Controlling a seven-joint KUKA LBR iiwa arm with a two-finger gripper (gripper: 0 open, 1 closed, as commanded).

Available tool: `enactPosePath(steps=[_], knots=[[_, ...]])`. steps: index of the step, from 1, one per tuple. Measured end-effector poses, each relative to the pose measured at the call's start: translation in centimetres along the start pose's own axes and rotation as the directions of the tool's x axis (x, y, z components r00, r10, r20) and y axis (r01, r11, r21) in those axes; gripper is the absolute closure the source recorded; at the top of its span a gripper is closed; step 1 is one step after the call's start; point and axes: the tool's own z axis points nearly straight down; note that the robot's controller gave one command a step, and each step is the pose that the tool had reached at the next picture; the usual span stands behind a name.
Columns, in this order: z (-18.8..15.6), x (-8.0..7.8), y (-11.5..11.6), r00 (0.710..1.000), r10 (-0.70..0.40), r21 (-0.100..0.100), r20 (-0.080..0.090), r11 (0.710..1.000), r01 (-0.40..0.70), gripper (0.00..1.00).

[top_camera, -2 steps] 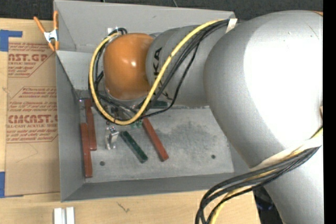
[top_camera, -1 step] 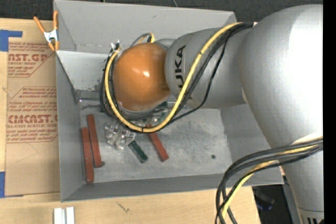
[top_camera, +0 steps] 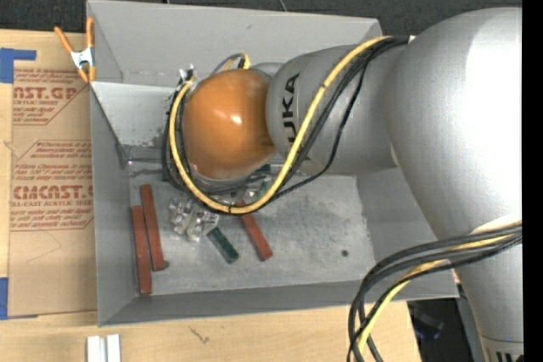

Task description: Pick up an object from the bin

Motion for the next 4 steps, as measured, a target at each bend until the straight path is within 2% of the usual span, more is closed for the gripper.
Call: enactPosePath(steps=[1,2,3,4], knots=[[-3.9,0.1,0.7,1.0,-0.02,-0.007,-0.007,1.0,0.02,1.0],[-5.4,-1.4,-0.7,0.999,-0.048,-0.001,0.0,0.999,0.048,1.0],[-5.4,-1.4,-0.7,0.999,-0.048,-0.001,0.001,0.999,0.048,0.0],[-5.4,-1.4,-0.7,0.999,-0.048,-0.001,0.001,0.999,0.048,0.0]])
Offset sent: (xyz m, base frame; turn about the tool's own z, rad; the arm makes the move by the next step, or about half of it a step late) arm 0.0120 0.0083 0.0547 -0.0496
